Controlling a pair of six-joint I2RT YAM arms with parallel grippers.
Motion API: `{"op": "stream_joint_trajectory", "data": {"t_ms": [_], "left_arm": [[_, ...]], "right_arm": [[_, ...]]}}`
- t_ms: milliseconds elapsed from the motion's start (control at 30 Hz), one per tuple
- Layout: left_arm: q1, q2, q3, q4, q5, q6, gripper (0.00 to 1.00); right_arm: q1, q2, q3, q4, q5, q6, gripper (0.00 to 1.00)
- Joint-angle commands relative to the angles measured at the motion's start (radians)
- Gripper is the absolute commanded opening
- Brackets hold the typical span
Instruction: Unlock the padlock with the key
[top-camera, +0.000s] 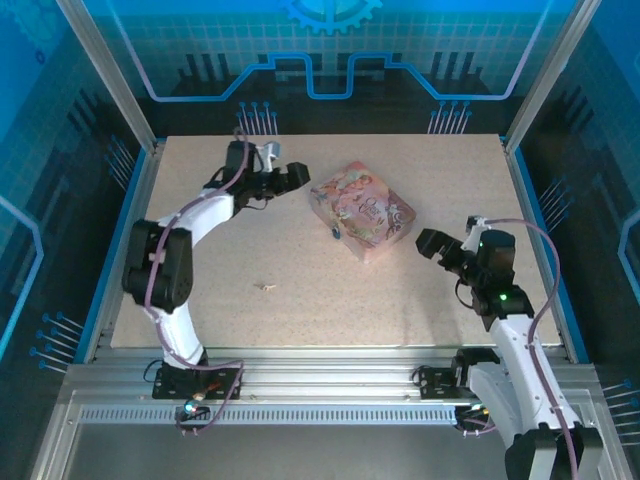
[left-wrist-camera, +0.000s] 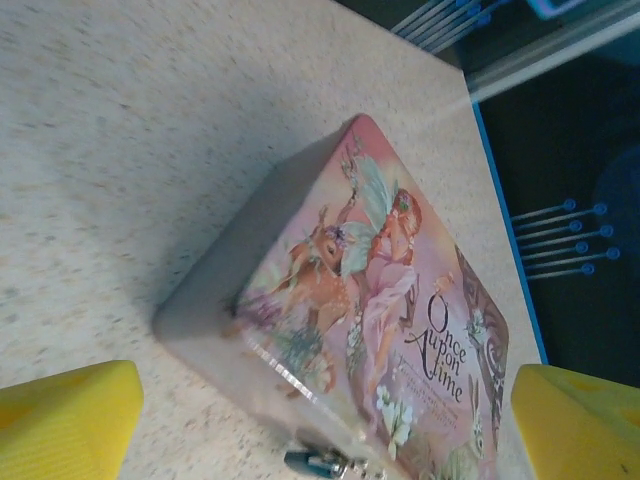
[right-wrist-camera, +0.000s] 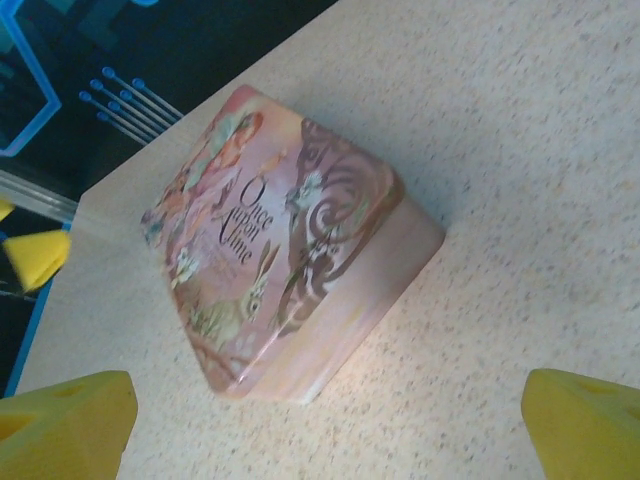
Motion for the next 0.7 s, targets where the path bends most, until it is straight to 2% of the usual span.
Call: {"op": "stream_joint_trajectory", "data": {"t_ms": [0,133,267,400,667], "left_arm": [[-0.043,0.107,0.139,-0.160,0.034,0.043,0.94],[-0.071,0.226,0.292,-0.253,0.016,0.067,0.92],[-0.091,0.270,0.341,-0.266,0.052,0.057,0.88],[-0.110,0.243,0.304,-0.277,0.067,0.081,0.85],[-0.138,0.105,0.107,-0.192,0.103,0.085,0.80]], "right_arm": [[0.022,-0.031,-0.038,-0.074,-0.045,0.023,1.00],[0.044,-0.049,-0.076,-0.079,-0.048,0.031,1.00],[0.055,-0.032,-0.092,-0.081,-0.039,0.030,1.00],[0.059,0.036,-0.080,-0.057,-0.040,0.033,1.00],[0.084,0.243,-0.011,0.016,-0.030,0.027,0.97]]}}
